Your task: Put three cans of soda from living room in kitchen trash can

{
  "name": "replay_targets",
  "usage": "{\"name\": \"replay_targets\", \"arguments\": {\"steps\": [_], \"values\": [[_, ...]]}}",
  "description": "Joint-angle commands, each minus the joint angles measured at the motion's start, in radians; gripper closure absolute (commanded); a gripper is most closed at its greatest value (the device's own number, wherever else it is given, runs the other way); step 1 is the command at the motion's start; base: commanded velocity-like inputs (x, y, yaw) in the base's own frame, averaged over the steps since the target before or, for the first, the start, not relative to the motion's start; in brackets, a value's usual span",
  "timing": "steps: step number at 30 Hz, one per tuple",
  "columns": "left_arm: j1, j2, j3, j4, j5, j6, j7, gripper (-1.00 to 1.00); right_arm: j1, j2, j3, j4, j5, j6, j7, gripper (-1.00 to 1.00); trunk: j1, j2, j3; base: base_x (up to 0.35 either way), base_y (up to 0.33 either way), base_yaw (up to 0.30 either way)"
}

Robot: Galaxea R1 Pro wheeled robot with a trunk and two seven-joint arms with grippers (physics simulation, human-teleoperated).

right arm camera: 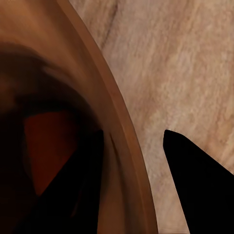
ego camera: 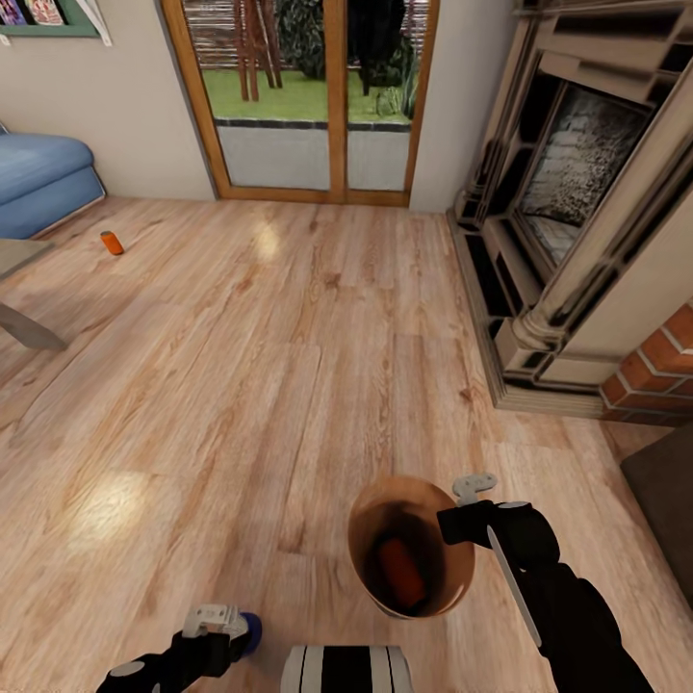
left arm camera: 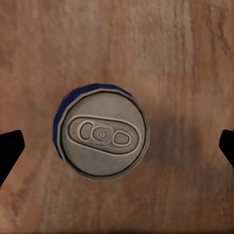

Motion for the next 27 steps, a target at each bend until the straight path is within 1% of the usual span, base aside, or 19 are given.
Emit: {"name": "replay_targets", "arguments": {"steps": [1,7,14,18,27], "values": [[0.000,0.000,0.000,0.002,0.000,0.000,0.000,-1.00,0.000,0.000,0.001,-0.001,-0.018,0.001,-0.001,1.00,0.000,0.000,-0.004,0.000,0.000,0.000],[0.000,0.001,0.000,-0.002,0.000,0.000,-0.001,-1.00,0.000,0.001,0.001,-0.001,-0.018,0.001,-0.001,1.00,0.003,-0.002,-0.027,0.000,0.000,0.000],[0.001,0.001,0.000,-0.005,0.001,-0.002,-0.003,-1.00,0.000,-0.001,-0.004,-0.002,-0.018,0.001,0.000,1.00,0.003,-0.002,-0.027,0.000,0.000,0.000],[0.001,0.001,0.000,-0.005,0.001,-0.002,-0.003,-1.00,0.002,-0.005,-0.012,-0.051,-0.027,0.001,0.004,1.00,0.003,-0.002,-0.027,0.000,0.000,0.000],[0.001,0.001,0.000,-0.005,0.002,-0.002,-0.005,-1.00,0.003,-0.007,-0.014,-0.069,-0.030,0.001,0.005,1.00,0.003,-0.002,-0.027,0.000,0.000,0.000]]}}
